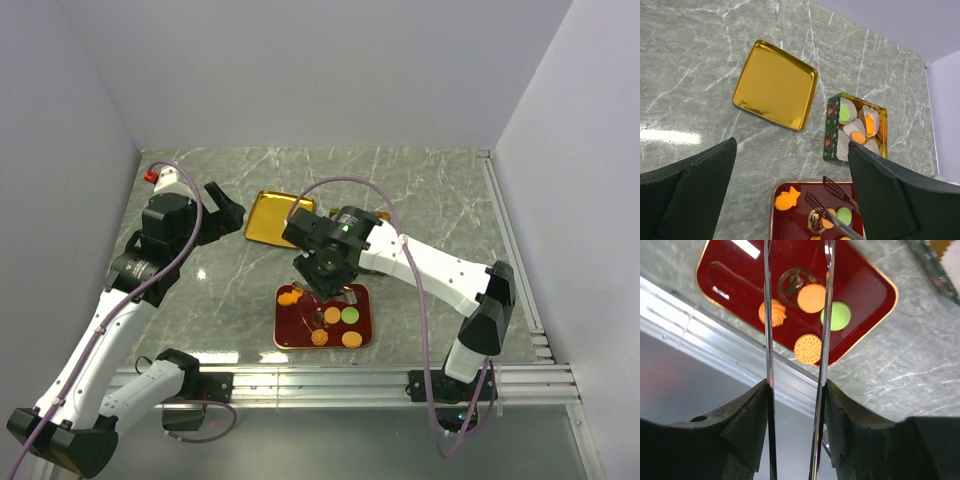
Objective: Pack the cookies
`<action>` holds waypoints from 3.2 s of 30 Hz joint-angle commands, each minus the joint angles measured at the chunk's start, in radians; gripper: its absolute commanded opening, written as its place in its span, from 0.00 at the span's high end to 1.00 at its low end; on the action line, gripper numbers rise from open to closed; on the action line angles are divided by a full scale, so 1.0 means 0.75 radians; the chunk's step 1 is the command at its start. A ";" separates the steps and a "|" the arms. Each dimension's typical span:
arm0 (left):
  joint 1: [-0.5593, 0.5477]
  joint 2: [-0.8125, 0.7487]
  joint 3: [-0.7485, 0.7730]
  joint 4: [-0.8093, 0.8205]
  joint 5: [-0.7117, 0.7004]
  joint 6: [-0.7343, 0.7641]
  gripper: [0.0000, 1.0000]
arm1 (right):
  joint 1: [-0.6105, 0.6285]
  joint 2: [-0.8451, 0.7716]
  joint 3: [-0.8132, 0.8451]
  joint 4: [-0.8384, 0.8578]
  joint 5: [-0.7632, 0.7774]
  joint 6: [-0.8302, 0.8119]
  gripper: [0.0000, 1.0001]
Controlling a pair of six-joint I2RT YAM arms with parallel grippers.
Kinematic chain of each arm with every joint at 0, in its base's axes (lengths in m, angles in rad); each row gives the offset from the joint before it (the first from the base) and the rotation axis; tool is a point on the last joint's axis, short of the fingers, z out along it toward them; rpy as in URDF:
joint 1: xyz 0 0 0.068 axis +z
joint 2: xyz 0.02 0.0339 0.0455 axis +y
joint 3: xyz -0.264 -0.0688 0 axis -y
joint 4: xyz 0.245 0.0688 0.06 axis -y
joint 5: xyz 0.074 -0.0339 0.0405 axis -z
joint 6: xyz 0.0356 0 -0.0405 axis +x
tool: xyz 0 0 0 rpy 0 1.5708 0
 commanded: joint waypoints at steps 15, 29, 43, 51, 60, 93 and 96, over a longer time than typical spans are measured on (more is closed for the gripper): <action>-0.005 -0.044 0.021 0.002 0.027 -0.006 0.00 | 0.053 -0.223 -0.309 0.034 0.069 0.173 0.47; -0.005 -0.025 0.015 0.012 0.076 -0.021 0.01 | 0.092 -0.260 -0.397 0.079 -0.019 0.229 0.46; -0.005 -0.070 -0.010 -0.004 0.080 -0.047 0.00 | 0.114 -0.215 -0.446 0.069 -0.015 0.241 0.46; -0.007 -0.093 -0.034 -0.004 0.078 -0.082 0.01 | 0.123 -0.234 -0.458 0.042 0.000 0.259 0.46; -0.005 -0.113 -0.061 -0.004 0.072 -0.115 0.01 | 0.137 -0.240 -0.462 0.038 -0.031 0.243 0.47; -0.007 -0.168 -0.083 -0.020 0.038 -0.188 0.01 | -0.145 -0.043 0.245 -0.156 0.141 0.169 0.58; -0.005 -0.160 -0.088 -0.008 0.044 -0.190 0.01 | -0.227 -0.017 0.286 -0.160 0.139 0.147 0.58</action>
